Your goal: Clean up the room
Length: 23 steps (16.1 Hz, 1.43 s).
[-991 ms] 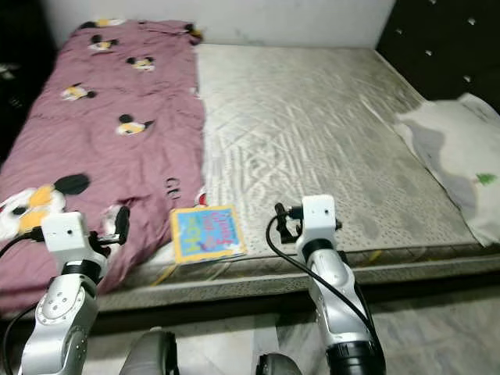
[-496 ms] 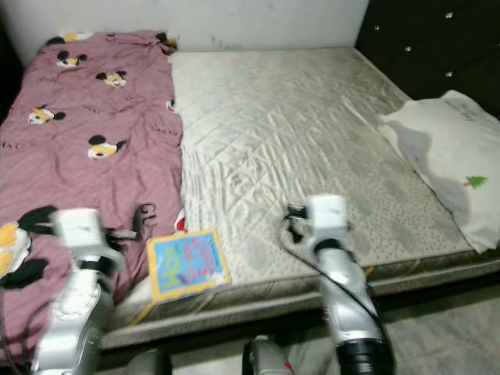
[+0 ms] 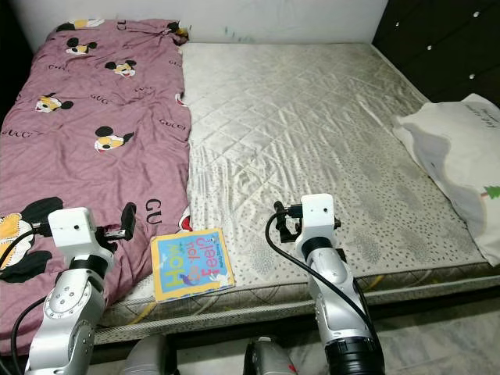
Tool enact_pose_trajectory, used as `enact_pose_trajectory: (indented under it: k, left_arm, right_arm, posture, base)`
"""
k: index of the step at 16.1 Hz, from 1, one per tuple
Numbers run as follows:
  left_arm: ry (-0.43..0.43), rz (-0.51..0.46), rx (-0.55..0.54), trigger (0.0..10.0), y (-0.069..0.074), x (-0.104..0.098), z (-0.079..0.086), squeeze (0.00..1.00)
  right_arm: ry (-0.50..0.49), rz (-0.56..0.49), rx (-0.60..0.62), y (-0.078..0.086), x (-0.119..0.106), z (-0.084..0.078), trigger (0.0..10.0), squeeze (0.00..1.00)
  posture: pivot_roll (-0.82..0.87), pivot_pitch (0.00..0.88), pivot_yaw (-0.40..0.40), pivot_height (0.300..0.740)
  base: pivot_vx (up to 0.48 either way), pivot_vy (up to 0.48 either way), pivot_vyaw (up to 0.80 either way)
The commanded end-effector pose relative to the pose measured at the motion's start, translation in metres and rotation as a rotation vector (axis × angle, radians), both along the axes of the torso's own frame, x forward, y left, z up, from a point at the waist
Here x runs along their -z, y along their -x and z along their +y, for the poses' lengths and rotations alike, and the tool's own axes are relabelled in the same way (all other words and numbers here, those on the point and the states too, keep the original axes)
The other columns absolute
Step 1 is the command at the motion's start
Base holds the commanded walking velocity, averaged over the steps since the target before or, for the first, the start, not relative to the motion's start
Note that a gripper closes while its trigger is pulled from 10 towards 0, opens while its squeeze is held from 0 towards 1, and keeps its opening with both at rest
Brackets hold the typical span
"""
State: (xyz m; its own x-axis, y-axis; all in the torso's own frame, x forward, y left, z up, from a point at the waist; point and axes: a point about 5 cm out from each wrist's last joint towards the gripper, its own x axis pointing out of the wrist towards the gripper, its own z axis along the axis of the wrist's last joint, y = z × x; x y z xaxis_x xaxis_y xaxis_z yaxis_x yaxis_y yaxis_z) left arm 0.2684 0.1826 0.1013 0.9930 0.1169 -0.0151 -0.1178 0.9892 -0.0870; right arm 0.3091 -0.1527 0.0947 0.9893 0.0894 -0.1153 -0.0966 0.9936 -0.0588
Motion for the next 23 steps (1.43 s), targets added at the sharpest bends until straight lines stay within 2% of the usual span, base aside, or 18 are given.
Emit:
enact_pose_trajectory:
  k: [1, 6, 9, 13, 19, 23]
  left_arm:
    - [-0.005, 0.013, -0.002, 10.0, 0.001, 0.002, -0.001, 0.00]
    - [0.002, 0.020, -0.032, 10.0, 0.001, 0.003, 0.001, 0.00]
    - [0.000, 0.030, -0.107, 10.0, 0.001, 0.004, 0.008, 0.00]
    - [0.026, 0.064, -0.256, 10.0, 0.005, 0.008, 0.023, 0.00]
    - [0.041, 0.081, -0.300, 10.0, 0.007, 0.009, 0.026, 0.00]
    - [0.046, 0.102, -0.327, 10.0, 0.008, 0.010, 0.034, 0.00]
  right_arm:
    - [0.004, 0.005, -0.003, 0.001, 0.002, -0.001, 10.0, 0.00]
    - [0.004, 0.007, -0.011, 0.001, 0.002, -0.001, 10.0, 0.00]
    - [0.007, 0.006, -0.011, 0.002, 0.002, -0.001, 10.0, 0.00]
    - [0.011, 0.015, -0.009, 0.000, 0.003, -0.001, 10.0, 0.00]
    - [0.016, 0.018, -0.018, -0.001, 0.004, 0.000, 10.0, 0.00]
    - [0.020, 0.018, -0.024, -0.001, 0.004, 0.000, 10.0, 0.00]
  posture:
    - [-0.03, 0.110, -0.057, 0.654]
    - [-0.03, 0.104, -0.057, 0.596]
    - [-0.03, 0.103, -0.057, 0.557]
    - [-0.03, 0.109, -0.058, 0.553]
    - [-0.03, 0.113, -0.056, 0.553]
    - [-0.03, 0.116, -0.057, 0.553]
  base:
    - [0.000, 0.000, 0.00]
    - [0.000, 0.000, 0.00]
    - [0.000, 0.000, 0.00]
    - [0.000, 0.000, 0.00]
    - [0.000, 0.000, 0.00]
    - [0.000, 0.000, 0.44]
